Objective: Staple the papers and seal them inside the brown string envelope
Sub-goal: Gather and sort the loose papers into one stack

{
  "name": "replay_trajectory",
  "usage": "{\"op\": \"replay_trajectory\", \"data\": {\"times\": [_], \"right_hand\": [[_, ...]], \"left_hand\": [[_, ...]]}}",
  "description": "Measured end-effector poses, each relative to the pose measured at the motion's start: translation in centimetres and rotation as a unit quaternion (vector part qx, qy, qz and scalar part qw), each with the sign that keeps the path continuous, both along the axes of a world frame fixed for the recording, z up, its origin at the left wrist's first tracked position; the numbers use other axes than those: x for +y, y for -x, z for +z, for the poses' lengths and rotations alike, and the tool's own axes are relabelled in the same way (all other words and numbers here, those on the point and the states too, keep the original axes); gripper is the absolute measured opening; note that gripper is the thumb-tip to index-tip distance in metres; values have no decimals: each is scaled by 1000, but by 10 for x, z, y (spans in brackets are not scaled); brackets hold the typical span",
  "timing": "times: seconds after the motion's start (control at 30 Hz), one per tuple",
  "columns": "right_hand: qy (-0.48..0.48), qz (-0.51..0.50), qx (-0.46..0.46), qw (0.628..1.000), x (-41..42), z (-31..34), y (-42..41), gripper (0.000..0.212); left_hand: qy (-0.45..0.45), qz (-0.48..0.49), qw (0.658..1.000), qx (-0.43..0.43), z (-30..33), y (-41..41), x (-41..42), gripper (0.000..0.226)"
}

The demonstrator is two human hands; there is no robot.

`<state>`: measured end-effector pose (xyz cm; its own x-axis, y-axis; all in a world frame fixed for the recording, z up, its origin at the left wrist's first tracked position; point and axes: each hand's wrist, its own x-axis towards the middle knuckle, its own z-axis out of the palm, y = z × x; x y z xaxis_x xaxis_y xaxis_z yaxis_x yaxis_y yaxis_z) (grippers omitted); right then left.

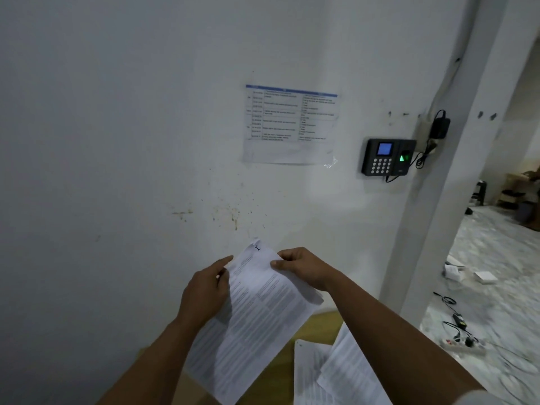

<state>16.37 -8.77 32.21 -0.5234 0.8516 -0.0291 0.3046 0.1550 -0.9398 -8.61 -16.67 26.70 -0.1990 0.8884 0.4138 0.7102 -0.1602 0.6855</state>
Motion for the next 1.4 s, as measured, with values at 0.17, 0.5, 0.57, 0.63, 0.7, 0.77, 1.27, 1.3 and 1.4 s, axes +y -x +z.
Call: {"op": "replay_trajectory", "data": {"times": [0.17,0.5,0.57,0.63,0.7,0.77,1.27,1.3,1.4], "right_hand": [[14,14,0,1000,-3,14,-6,26],[1,-90,-12,996,24,-23,-58,19],[-18,-134,-15,991,34,-48,-74,18],[-10,-167,-12,986,43,-75,-90,24],[11,-192,-15,981,53,-105,-107,26],[41,-208,-34,977,66,-137,-124,25],[130,-228,-428,865,208,-373,-302,54],[122,-226,-440,861,217,-379,-303,60],[112,-199,-474,851,238,-385,-301,69]], "left_hand": [[5,-16,998,-55,0,-1,3,35],[98,-124,981,-110,-18,-45,45,17],[97,-132,981,-102,-35,-64,58,34],[99,-149,981,-77,-56,-81,72,48],[114,-167,978,-51,-81,-96,89,50],[137,-183,973,-32,-110,-111,107,50],[316,-180,930,47,-257,-195,220,59],[324,-176,928,54,-262,-195,225,57],[365,-157,914,85,-275,-194,238,29]]}}
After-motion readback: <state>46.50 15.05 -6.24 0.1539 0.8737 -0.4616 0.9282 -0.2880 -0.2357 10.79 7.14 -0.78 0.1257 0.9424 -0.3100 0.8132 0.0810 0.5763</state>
